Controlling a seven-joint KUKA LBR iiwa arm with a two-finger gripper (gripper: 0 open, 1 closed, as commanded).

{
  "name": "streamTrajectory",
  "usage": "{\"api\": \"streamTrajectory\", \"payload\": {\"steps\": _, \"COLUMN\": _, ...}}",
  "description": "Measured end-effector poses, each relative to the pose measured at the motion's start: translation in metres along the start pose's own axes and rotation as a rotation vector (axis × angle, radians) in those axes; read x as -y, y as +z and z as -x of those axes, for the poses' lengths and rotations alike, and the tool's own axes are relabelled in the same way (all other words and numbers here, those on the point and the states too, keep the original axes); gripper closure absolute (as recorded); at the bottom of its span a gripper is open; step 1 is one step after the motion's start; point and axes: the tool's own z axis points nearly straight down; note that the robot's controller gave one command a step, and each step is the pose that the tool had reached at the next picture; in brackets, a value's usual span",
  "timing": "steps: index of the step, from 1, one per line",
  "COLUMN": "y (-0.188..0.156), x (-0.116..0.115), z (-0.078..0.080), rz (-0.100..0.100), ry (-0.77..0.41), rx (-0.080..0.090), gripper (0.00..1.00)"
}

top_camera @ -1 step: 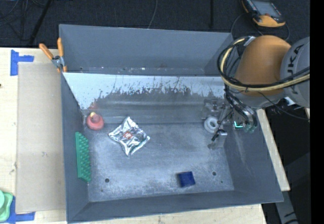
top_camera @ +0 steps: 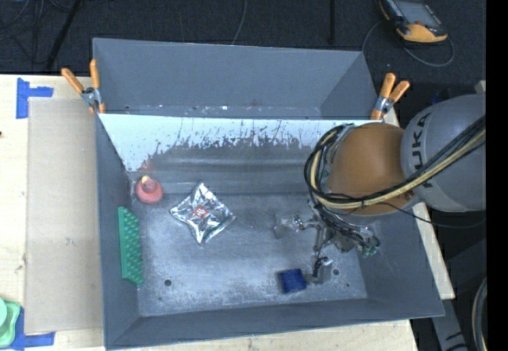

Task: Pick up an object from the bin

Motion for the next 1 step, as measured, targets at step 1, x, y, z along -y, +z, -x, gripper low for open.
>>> {"api": "streamTrajectory", "payload": {"steps": 1, "y": -0.0029, "x": -0.0460, "z": -0.0426, "rz": -0.014, "ry": 0.029, "rx": 0.025, "gripper": 0.00}}
